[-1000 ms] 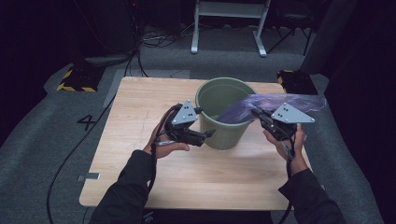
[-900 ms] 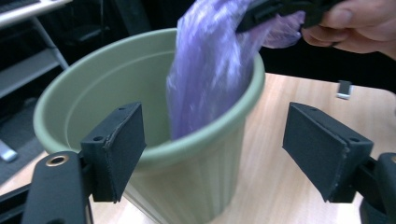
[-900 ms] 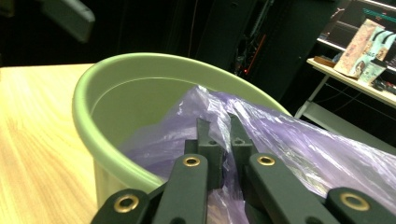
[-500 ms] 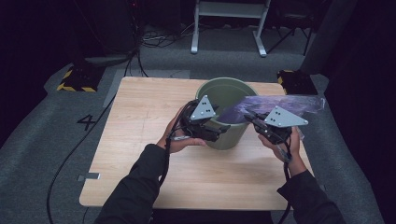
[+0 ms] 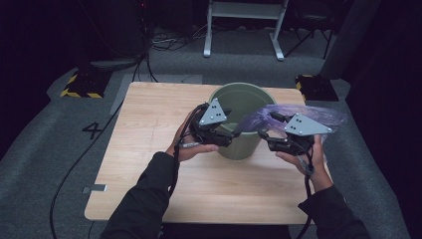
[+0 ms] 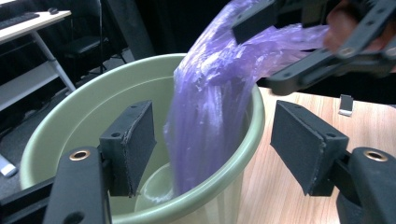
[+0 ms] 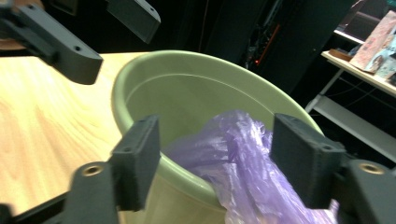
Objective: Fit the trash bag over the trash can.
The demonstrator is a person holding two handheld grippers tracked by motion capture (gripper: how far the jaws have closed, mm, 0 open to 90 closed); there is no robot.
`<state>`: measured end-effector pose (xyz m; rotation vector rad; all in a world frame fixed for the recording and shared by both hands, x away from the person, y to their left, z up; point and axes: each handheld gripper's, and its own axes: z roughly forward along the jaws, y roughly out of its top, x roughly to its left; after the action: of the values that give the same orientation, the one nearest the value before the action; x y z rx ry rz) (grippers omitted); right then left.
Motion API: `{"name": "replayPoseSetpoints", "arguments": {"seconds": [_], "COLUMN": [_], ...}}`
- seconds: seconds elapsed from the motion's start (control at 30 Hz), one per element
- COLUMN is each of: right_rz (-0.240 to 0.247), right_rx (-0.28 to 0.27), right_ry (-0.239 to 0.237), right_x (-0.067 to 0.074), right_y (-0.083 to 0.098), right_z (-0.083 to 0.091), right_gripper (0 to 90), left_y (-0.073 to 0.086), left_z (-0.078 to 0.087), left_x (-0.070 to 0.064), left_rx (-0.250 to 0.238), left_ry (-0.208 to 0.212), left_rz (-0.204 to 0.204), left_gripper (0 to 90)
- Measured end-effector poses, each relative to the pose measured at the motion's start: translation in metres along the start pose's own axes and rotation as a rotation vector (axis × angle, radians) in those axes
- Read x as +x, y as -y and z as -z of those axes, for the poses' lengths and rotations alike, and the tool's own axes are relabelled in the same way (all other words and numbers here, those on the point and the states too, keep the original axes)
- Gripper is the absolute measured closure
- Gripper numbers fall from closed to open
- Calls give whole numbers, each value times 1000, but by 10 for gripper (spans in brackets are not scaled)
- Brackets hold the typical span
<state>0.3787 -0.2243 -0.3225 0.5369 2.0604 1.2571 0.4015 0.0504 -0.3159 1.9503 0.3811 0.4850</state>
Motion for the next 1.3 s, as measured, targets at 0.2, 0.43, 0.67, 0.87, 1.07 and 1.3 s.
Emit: {"name": "replayPoseSetpoints", "arguments": {"seconds": [0.2,0.43,0.67,0.87,1.07,1.3], "right_rz": [20,11,16,48,166,166], "right_rx": [65,162,221,281,306,202], "right_ry": [2,24,80,116,196,89], "right_x": [-1,-5,-14,-18,-17,-10], "right_y": [-3,0,11,25,27,12], "right_z": [10,20,30,27,22,27], "right_gripper": [266,302,278,525,860,900], "left_y": [2,3,5,5,4,-4], "left_z": [7,10,14,16,14,7], "left_x": [5,7,11,15,15,4], "left_rx": [-2,-1,4,4,9,3], "left_ry": [-14,-18,-20,-28,-31,-6], "left_rz": [7,4,12,14,9,-16], "left_gripper": [296,276,254,250,250,250]}}
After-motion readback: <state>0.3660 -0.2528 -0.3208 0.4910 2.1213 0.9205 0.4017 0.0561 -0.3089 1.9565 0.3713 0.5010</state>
